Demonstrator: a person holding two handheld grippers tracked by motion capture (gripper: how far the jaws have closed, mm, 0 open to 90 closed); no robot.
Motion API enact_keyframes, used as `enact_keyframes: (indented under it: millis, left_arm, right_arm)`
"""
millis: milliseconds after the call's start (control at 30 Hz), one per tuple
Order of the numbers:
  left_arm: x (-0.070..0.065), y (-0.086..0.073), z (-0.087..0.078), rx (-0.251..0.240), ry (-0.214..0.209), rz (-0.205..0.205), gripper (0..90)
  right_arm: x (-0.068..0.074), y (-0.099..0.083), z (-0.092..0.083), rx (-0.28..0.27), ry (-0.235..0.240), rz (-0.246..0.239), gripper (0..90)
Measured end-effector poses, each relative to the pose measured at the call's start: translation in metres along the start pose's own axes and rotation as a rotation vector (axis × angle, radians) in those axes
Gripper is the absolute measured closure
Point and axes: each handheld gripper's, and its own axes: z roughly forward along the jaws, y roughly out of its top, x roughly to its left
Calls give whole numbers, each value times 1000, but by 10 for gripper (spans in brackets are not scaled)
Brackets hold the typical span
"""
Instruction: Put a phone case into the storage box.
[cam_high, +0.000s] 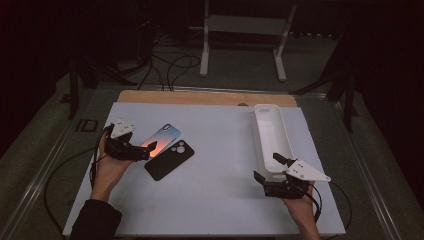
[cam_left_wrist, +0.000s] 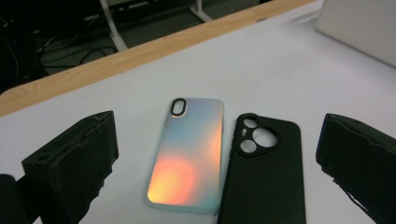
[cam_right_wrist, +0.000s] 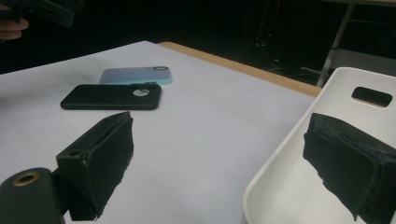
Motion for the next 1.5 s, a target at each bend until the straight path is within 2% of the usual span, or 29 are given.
enact_keyframes:
  millis: [100,233,400,567,833,1133,1400,1500]
  left_arm:
    - [1,0,4,14,2,3,0]
    - [4,-1,17,62,8,14,0]
    - [7,-1,30,98,9,10,0]
    - [11,-2,41,139,16,23,0]
    - [17,-4,54,175,9,4,0]
    - [23,-6,73,251,6,7,0]
    - [29,-9,84,297,6,-16,0]
    - [29,-12,90,330,2,-18,0]
  right_arm:
    - [0,0,0,1,-2,1,85]
    - [0,-1,0,2,1,5,85]
    - [0,-1,0,4,1,6,85]
    - [-1,-1,1,4,2,5,85]
    - [-1,-2,1,5,2,6,86]
    - [-1,-3,1,7,6,8,86]
    - [-2,-3,1,10,5,10,85]
    - [-2,-4,2,13,6,8,85]
